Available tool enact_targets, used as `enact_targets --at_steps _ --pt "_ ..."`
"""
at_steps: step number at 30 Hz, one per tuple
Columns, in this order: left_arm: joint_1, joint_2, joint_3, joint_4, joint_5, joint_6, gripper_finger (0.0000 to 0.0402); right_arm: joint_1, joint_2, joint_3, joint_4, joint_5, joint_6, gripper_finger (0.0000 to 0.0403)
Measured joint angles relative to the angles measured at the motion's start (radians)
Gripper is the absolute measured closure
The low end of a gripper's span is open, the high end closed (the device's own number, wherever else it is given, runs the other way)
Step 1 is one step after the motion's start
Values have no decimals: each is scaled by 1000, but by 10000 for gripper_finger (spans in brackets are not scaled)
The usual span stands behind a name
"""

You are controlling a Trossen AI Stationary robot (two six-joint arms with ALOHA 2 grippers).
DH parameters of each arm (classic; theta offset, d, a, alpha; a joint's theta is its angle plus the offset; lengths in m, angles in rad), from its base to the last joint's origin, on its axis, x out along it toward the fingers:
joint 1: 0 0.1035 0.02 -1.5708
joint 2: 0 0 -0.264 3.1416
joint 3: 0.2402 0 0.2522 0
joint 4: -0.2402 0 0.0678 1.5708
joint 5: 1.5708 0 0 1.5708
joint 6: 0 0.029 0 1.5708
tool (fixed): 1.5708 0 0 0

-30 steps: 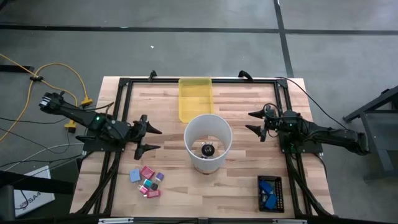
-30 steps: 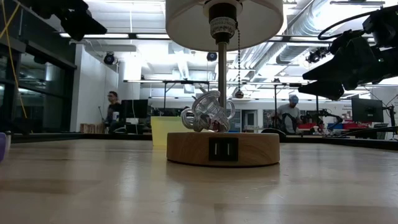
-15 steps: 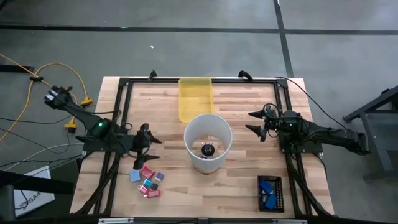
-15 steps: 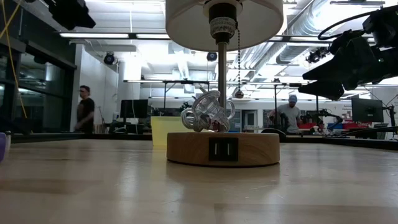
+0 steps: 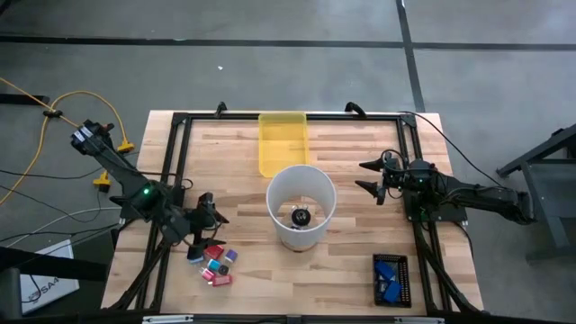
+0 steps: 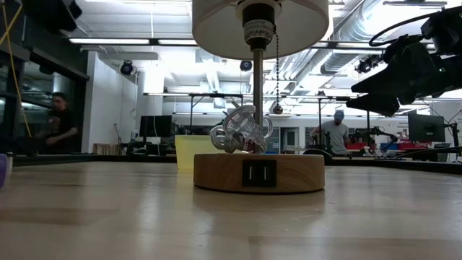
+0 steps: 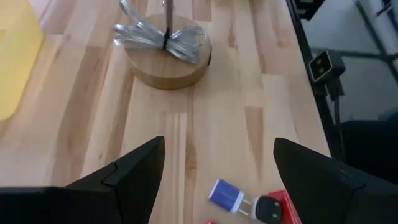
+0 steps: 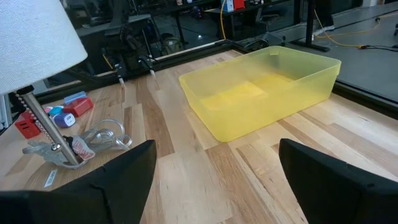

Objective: Pick & Place Office items
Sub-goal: Put the bottom red charger adapter into the yellow bin

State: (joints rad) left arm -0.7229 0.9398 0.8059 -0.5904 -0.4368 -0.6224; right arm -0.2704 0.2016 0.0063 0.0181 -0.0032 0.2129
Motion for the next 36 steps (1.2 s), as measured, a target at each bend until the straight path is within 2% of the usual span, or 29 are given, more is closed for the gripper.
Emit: enact_targets --at_steps 7,15,27,36 --pt "-48 112 179 -213 -60 -38 109 0 0 0 0 0 0 76" --pt "-103 237 271 -222 -59 -73 109 0 0 0 0 0 0 76" --pt "-197 386 335 -221 -56 -211 109 0 0 0 0 0 0 77" --pt "-209 506 409 -221 -26 -250 109 0 0 0 0 0 0 77"
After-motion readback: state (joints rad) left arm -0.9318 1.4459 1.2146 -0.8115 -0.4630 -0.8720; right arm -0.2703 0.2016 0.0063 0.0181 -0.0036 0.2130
